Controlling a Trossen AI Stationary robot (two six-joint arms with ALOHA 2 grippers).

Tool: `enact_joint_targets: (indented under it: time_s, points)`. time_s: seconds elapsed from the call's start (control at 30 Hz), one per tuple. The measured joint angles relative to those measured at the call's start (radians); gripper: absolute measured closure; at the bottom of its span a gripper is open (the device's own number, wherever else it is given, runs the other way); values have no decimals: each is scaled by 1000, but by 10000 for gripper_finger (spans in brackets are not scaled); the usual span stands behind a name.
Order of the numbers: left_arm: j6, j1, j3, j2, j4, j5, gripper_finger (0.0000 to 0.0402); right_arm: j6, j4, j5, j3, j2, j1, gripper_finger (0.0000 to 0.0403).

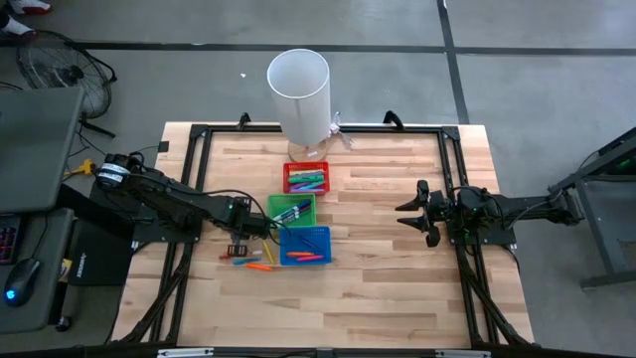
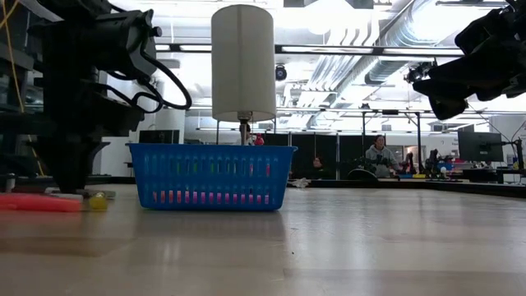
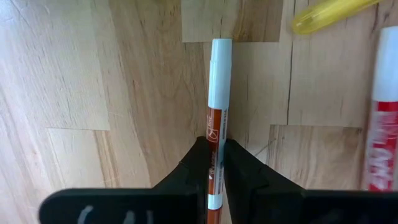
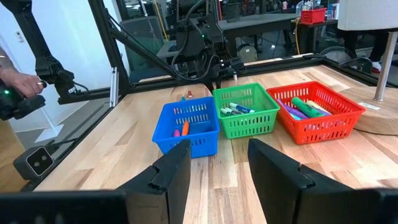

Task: Pick & Place Markers
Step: Put the white and brown marker pen into the green bin

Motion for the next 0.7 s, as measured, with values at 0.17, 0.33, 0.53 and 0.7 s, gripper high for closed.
enact_joint_targets:
  time_s: [0.17,0.33,0.53,0.7]
  points:
    - [0,0,0,0,0,0,382,0,0,0,0,0,0,253]
    - [0,0,0,0,1,0,382,0,0,0,0,0,0,253]
    - [0,0,0,0,1,0,382,0,0,0,0,0,0,253]
    - [-5,0,0,1,1,15,382,0,0,0,0,0,0,253]
